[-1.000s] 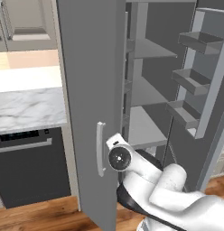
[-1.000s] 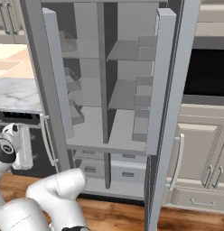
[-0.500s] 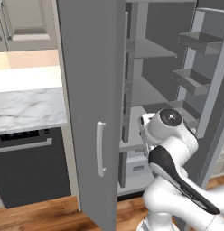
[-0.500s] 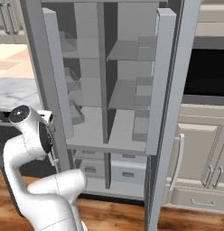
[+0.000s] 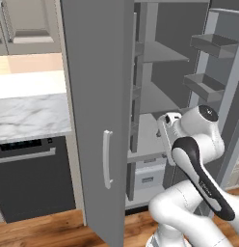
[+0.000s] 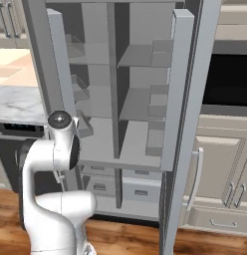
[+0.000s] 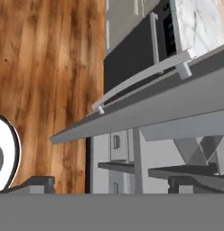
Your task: Place one of the steaks on the plate and the other in the bowl. Then place the bowl in the fridge.
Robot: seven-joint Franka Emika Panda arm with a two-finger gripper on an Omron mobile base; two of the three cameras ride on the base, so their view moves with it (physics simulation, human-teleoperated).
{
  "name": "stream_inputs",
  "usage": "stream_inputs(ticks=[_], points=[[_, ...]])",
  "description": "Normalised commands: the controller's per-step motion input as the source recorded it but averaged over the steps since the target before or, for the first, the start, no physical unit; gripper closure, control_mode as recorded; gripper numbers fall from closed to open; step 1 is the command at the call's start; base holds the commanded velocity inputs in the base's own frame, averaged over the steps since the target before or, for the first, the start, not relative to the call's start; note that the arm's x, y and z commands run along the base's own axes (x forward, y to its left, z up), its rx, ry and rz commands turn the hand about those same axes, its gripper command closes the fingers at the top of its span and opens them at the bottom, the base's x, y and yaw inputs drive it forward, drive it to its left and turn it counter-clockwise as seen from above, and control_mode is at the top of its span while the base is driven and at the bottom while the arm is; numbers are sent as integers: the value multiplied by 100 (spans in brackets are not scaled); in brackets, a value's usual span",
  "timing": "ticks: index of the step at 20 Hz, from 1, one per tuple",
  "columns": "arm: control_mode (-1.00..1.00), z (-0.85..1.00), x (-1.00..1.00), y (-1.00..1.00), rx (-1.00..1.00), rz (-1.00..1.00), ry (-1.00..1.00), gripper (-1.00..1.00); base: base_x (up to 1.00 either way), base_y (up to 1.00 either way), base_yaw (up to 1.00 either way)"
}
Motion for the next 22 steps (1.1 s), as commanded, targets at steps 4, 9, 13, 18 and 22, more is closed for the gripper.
stream_inputs(ticks=[4,9,13,18,22], points=[[-100,-36,52,-19,7,29,-23,-100,0,0,0],[-100,-32,57,-11,12,13,-21,-100,0,0,0],[-100,-6,67,0,4,7,-11,-100,0,0,0],[-100,0,77,-1,3,7,0,-100,0,0,0],[-100,-6,50,0,3,15,0,-100,0,0,0]])
